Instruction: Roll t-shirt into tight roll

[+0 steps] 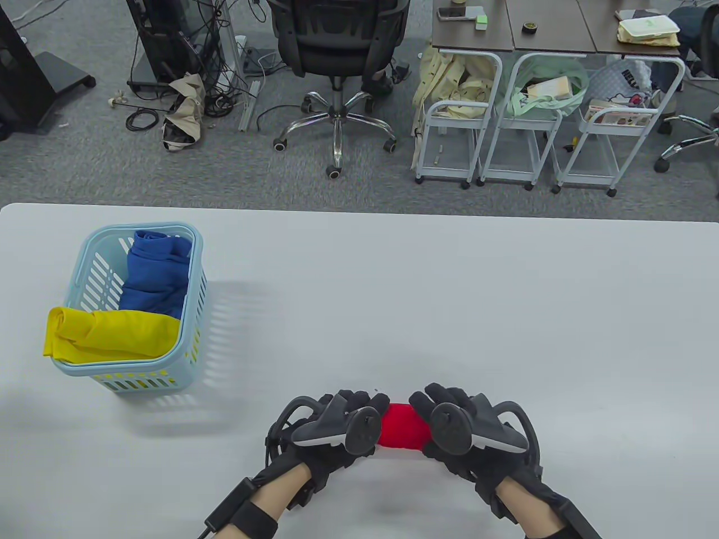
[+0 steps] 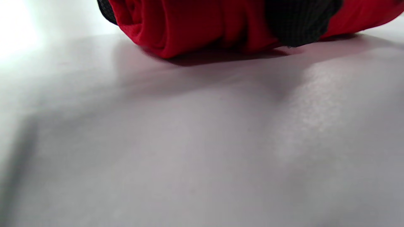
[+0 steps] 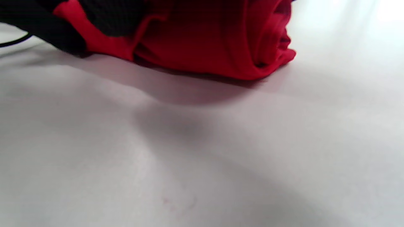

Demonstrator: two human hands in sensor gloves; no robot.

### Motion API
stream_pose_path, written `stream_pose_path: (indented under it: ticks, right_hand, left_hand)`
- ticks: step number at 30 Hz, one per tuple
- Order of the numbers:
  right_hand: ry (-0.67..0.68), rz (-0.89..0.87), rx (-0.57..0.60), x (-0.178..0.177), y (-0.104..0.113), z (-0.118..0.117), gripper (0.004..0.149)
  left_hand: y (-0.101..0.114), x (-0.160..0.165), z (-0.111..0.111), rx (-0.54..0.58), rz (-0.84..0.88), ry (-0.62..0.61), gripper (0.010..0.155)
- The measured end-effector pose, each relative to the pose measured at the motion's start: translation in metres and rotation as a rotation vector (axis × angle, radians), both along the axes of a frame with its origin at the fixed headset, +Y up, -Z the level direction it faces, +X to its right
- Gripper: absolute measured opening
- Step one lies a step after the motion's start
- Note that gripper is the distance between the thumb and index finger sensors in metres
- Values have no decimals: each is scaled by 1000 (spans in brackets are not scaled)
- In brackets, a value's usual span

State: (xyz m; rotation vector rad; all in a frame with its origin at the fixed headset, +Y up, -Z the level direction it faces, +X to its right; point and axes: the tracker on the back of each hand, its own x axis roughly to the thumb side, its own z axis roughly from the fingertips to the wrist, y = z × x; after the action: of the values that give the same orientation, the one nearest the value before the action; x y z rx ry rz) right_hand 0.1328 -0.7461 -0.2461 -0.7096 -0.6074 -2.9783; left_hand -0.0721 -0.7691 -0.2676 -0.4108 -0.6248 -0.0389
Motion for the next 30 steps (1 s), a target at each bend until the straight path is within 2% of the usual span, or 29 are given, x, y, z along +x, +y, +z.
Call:
stream_pose_path:
  ticks: [2, 7, 10, 13, 16, 18, 22, 26, 30]
  right_hand:
    - [6, 63, 12, -2, -7, -1, 79]
    - [-91, 21, -7, 18, -6, -19, 75]
    - [-250, 43, 11, 54, -5, -34, 75]
    - [-484, 53, 16, 102, -6, -47, 76]
    - [-653, 85, 4, 134, -7, -49, 80]
    - [-709, 100, -18, 142, -7, -46, 87]
    - [-685, 80, -69, 140, 9, -30, 91]
    - [-593, 18, -5, 128, 32, -13, 80]
    - [-511, 19, -181, 114, 3, -14, 85]
  left_hand:
    - [3, -4, -3, -14, 26, 8, 79]
    - [13, -30, -10, -14, 97, 111, 77]
    - [25, -53, -16, 31, 124, 197, 74]
    - [39, -73, -22, 65, 187, 268, 73]
    - [47, -85, -23, 85, 221, 311, 72]
    - [49, -90, -23, 100, 221, 328, 72]
    - [56, -97, -22, 127, 233, 354, 72]
    - [63, -104, -21, 152, 248, 370, 72]
    - [67, -109, -22, 156, 271, 374, 69]
